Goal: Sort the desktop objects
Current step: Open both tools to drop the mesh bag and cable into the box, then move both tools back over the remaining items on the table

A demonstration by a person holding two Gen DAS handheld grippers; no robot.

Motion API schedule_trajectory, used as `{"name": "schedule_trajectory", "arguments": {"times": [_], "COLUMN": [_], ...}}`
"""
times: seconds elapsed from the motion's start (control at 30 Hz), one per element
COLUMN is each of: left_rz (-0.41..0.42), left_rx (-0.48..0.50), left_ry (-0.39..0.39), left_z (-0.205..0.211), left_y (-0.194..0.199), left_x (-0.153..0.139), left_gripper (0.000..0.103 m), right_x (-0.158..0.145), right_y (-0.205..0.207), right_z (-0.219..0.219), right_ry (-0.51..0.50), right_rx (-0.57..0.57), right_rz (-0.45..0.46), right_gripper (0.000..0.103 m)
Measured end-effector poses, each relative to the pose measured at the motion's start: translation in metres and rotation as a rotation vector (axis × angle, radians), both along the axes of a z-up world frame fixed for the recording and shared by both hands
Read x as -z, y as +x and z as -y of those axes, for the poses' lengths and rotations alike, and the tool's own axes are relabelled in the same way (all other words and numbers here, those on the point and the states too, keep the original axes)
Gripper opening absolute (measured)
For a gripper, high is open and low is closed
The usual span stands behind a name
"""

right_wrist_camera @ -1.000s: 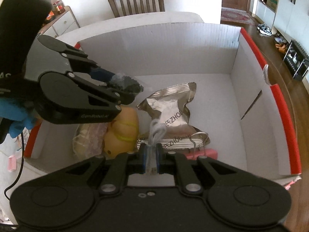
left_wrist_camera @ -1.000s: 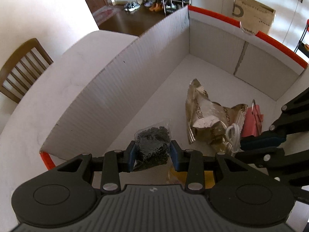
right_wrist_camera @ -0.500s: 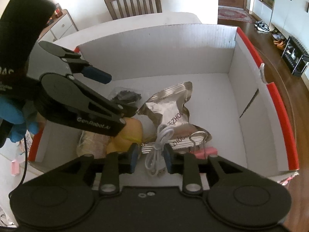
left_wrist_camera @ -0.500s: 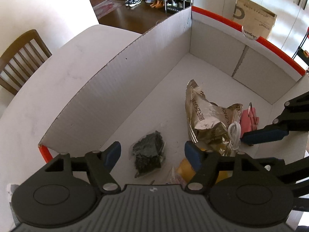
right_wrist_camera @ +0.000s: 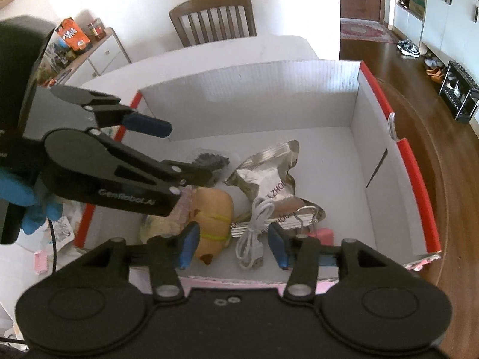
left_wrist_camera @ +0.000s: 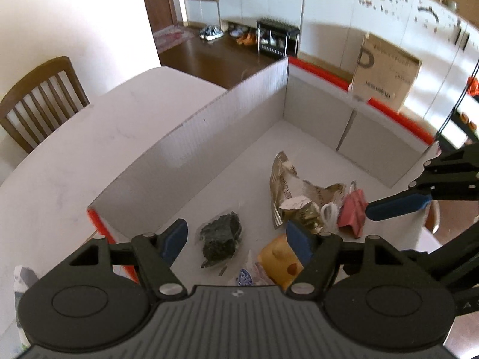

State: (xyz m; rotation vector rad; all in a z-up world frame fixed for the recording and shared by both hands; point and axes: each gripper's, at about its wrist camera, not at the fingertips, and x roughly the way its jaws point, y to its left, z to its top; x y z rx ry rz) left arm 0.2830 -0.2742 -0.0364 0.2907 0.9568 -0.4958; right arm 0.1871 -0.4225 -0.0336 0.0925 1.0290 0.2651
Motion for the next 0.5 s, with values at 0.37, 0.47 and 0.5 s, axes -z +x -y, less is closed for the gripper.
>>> {"name": "schedule_trajectory", "arguments": {"times": [0.37, 0.47, 0.5], "left_rz": [0.086, 0.127, 0.14], "left_rx": [-0.038, -0.045, -0.049], "left_ry": [-0.111, -0.117, -0.117], "left_z": [-0.033, -0.04, -0.044], "left_y": [-0.047, -0.06, -0.065], "left_x": [-0.038, -0.045, -0.048], "left_gripper": [0.072, 0.072, 0.072], "right_x": [-0.023, -0.026, -0.027], "right_y": [-0.023, -0.029, -0.031], "right_z": [-0.009, -0.015, -0.018], "right_ry": [0.042, 0.049, 0.048], "right_rx": [-0.024, -0.036, -0.036], "right_rz": [0.073, 0.086, 0.094], "right_gripper": [0.062, 0.063, 0.064]}}
